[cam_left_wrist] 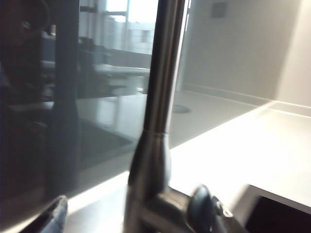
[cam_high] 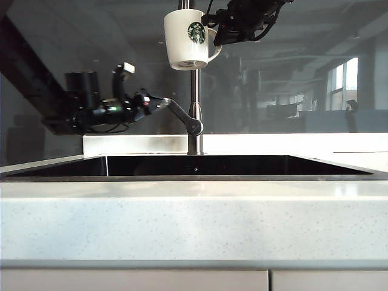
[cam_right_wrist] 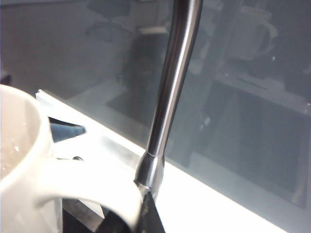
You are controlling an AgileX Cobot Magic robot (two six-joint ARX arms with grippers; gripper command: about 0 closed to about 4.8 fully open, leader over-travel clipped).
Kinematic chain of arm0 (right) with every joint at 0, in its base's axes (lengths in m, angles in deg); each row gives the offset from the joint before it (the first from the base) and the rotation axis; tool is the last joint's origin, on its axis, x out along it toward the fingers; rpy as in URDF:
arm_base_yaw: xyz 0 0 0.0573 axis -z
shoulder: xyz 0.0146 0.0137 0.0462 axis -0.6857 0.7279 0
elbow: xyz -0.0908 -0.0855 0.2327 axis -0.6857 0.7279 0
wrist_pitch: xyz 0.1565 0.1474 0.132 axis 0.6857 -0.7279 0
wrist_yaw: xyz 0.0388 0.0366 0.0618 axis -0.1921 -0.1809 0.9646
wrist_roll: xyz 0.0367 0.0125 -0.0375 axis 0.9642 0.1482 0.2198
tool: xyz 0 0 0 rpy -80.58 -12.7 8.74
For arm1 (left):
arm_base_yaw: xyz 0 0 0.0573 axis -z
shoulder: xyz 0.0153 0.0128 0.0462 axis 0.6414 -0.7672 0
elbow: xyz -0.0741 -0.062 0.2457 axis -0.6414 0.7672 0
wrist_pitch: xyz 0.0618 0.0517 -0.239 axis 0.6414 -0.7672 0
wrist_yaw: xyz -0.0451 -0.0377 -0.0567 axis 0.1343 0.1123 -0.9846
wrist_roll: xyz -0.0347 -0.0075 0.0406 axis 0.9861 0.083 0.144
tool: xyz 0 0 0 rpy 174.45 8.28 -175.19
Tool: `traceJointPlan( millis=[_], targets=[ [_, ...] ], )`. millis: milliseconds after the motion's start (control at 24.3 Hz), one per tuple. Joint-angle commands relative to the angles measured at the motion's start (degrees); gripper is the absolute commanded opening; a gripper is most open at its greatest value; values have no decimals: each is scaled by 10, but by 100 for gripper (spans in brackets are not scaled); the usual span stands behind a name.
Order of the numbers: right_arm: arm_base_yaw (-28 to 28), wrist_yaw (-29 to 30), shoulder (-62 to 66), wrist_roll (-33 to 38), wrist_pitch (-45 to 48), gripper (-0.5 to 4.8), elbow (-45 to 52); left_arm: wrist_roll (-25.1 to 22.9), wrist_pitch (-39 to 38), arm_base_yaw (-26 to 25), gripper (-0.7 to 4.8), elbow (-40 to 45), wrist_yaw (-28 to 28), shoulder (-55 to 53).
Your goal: Pick up the mug next to the sink, go to the faucet to get some water, pour the water into the sink, and finally put the mug back to its place.
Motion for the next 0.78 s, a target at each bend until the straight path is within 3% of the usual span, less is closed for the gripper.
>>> traceJointPlan(
  millis=[41,82,206,247,329,493,781],
  targets=[
    [0,1,-15,13,52,-6,-11,126,87,-17,370,-2,-127,10],
    [2,1,-15,13,51,-6,-11,170,132,-20,319,-1,-155,10],
    [3,-6,-16,13,39,-6,-11,243,236,-29,30,-2,-215,10],
    [3,-10,-16,13,31,-6,-11,282,283,-35,3,-2,-221,10],
    [8,-10,-19,13,18,-6,-11,345,340,-41,-4,-2,-219,10],
    [21,-21,-29,-17,-1,-6,-11,423,346,-60,-3,-2,-256,17],
    [29,-103,-51,-222,-80,-6,-11,432,346,-59,-1,-2,-292,51]
  ],
)
